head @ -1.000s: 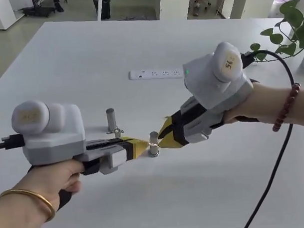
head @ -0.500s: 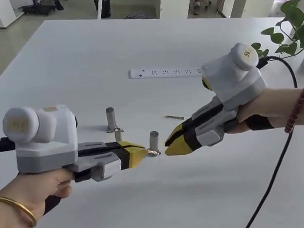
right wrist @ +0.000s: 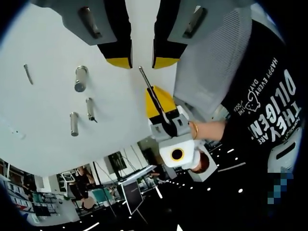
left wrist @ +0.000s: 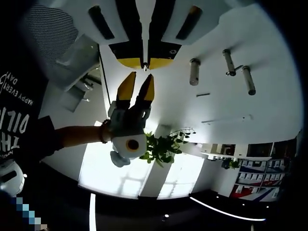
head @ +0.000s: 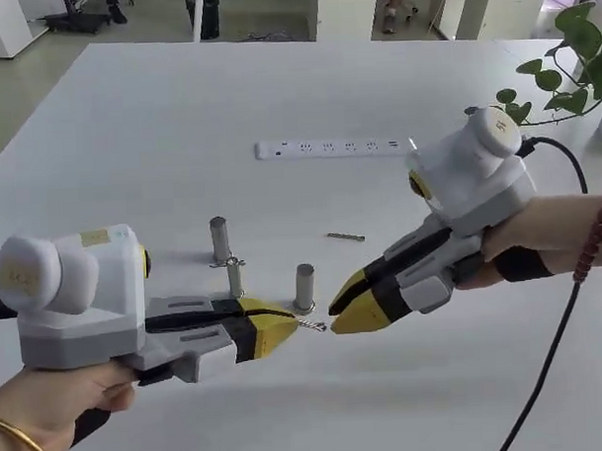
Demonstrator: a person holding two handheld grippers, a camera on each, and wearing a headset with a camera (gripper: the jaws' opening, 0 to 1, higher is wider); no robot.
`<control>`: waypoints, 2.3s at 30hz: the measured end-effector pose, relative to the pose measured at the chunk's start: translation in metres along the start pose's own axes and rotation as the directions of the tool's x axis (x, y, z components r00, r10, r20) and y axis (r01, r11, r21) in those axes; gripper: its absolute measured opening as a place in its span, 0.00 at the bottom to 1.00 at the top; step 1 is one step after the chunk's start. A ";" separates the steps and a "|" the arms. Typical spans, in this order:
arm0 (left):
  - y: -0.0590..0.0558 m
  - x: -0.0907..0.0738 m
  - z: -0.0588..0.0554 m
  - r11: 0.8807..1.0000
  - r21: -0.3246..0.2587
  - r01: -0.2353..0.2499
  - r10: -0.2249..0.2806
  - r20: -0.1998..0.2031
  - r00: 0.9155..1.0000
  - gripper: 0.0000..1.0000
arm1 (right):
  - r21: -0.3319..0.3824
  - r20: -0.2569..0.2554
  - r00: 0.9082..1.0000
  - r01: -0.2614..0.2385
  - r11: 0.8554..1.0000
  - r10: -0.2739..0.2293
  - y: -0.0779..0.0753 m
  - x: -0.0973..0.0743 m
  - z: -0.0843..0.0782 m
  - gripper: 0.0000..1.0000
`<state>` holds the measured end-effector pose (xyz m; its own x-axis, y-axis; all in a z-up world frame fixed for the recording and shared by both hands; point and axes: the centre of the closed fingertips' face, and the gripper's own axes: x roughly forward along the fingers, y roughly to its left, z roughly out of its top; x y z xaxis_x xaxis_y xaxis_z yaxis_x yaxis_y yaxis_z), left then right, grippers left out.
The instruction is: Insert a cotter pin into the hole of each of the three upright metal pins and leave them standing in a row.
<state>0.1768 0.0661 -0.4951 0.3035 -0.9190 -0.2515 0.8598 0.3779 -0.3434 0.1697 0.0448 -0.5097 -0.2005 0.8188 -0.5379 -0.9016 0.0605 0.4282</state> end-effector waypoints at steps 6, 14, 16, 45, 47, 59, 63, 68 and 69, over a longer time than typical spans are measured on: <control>-0.008 -0.001 0.000 0.999 0.013 0.032 -0.032 0.005 0.999 0.00 | -0.002 0.025 0.999 -0.042 0.999 0.042 0.009 0.003 0.002 0.11; -0.019 0.000 0.004 0.997 0.024 0.080 -0.080 0.019 0.997 0.00 | -0.013 0.034 0.994 -0.100 0.995 0.100 0.021 0.009 0.002 0.06; -0.021 0.001 0.005 0.996 0.023 0.089 -0.089 0.025 0.996 0.00 | -0.018 0.027 0.993 -0.110 0.994 0.111 0.024 0.011 0.001 0.05; -0.007 0.003 -0.013 0.989 0.150 -0.010 0.019 -0.060 0.998 0.06 | -0.227 -0.145 0.989 -0.021 0.974 -0.012 0.010 0.013 -0.010 0.00; -0.001 0.002 -0.012 0.986 0.159 -0.040 0.049 -0.052 0.997 0.10 | -0.232 -0.147 0.989 -0.004 0.973 -0.031 0.006 0.012 -0.011 0.00; 0.018 0.002 -0.016 0.970 0.187 -0.158 0.169 -0.043 0.985 0.23 | -0.276 -0.183 0.969 0.112 0.954 -0.167 -0.025 0.000 -0.015 0.00; 0.022 0.005 -0.017 0.964 0.194 -0.182 0.193 -0.036 0.981 0.25 | -0.294 -0.191 0.960 0.145 0.945 -0.207 -0.036 -0.002 -0.017 0.00; 0.033 0.008 -0.020 0.948 0.215 -0.237 0.251 -0.043 0.967 0.27 | -0.310 -0.224 0.937 0.191 0.931 -0.267 -0.050 -0.006 -0.023 0.00; 0.036 0.009 -0.021 0.943 0.221 -0.248 0.263 -0.044 0.964 0.27 | -0.309 -0.229 0.934 0.197 0.931 -0.274 -0.053 -0.007 -0.024 0.00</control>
<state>0.2019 0.0736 -0.5287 0.5008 -0.7812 -0.3727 0.8266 0.5594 -0.0619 0.2097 0.0225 -0.5463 -0.0283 0.6178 -0.7859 -0.9968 0.0412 0.0683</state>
